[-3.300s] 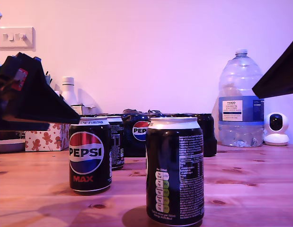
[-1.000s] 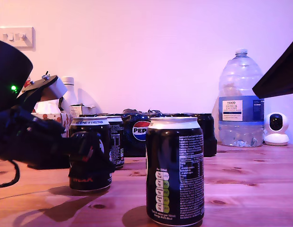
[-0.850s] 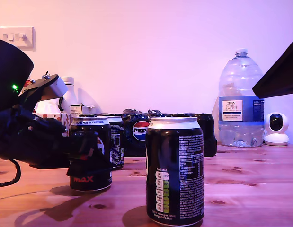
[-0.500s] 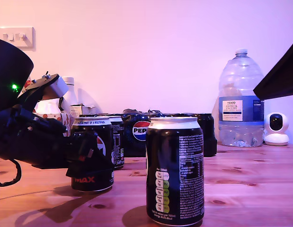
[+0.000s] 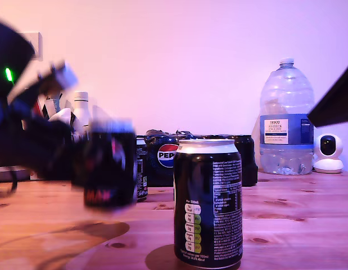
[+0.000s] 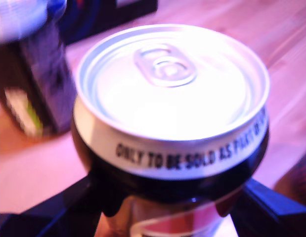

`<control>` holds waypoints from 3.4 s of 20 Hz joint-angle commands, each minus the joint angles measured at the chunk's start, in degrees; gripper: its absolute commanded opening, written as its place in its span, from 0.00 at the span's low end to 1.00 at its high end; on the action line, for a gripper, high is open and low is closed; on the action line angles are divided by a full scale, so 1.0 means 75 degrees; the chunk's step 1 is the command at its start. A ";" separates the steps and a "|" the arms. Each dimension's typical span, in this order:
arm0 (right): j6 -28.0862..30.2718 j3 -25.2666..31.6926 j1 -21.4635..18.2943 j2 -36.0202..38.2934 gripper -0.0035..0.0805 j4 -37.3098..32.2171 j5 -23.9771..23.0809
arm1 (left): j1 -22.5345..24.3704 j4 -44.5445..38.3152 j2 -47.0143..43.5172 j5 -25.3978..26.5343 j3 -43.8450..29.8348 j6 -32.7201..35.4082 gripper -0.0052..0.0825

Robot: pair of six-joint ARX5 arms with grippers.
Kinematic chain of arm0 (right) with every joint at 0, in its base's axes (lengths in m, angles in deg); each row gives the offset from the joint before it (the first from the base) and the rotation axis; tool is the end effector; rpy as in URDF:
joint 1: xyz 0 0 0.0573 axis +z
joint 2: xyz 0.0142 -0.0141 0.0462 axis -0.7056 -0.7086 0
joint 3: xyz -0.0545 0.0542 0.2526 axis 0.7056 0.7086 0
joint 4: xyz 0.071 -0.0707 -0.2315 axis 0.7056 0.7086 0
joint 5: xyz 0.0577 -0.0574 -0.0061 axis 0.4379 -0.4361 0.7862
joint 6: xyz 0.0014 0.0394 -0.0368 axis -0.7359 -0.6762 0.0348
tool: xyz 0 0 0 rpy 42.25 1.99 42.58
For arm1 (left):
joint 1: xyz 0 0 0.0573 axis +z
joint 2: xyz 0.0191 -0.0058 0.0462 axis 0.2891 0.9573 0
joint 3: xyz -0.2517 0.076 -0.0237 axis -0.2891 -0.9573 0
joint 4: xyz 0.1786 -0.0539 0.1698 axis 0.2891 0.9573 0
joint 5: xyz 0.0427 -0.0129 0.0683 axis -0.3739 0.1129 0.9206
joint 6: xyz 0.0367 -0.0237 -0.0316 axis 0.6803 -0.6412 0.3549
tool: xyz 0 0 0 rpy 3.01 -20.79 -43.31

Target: Stack up the Pepsi cans on top of each other

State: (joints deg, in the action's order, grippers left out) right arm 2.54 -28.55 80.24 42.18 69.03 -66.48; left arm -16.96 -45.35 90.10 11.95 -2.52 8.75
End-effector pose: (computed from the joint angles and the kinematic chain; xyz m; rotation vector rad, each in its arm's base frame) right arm 0.0932 0.0784 0.2008 -0.0621 0.6685 0.9280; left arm 0.2004 -0.1416 0.1328 0.1075 0.4162 -0.8052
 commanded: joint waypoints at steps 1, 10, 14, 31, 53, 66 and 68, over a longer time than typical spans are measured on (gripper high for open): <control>-0.0012 0.0067 0.0020 -0.0044 0.03 -0.0015 0.0023 | -0.0105 0.0052 -0.0667 -0.0099 0.0035 0.0041 0.45; 0.0032 0.0067 0.0050 -0.0044 0.03 0.0082 0.0047 | -0.0466 0.2055 -0.3115 -0.0536 0.0154 -0.0003 0.45; 0.0032 0.0067 0.0050 -0.0044 0.03 0.0082 0.0041 | -0.0691 0.2646 -0.3430 -0.0839 0.0659 -0.0038 0.45; 0.0050 0.0067 0.0047 -0.0044 0.03 0.0015 0.0009 | -0.1953 0.3273 -0.2801 -0.0845 0.1923 -0.0172 0.45; 0.0050 0.0067 0.0047 -0.0044 0.03 0.0038 -0.0329 | -0.2643 0.3372 -0.1078 -0.0460 0.2620 0.0245 0.45; 0.0041 0.0067 0.0047 -0.0044 0.03 0.0041 -0.0326 | -0.2713 0.3675 -0.1070 0.0239 0.2620 0.0353 0.45; 0.0041 0.0067 0.0050 -0.0044 0.03 0.0041 -0.0323 | -0.2655 0.3774 -0.1070 0.0254 0.2620 0.0350 0.45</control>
State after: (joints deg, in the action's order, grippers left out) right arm 2.69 -28.55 80.24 42.09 69.73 -68.97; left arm -37.41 -16.36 82.50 13.63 16.36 11.48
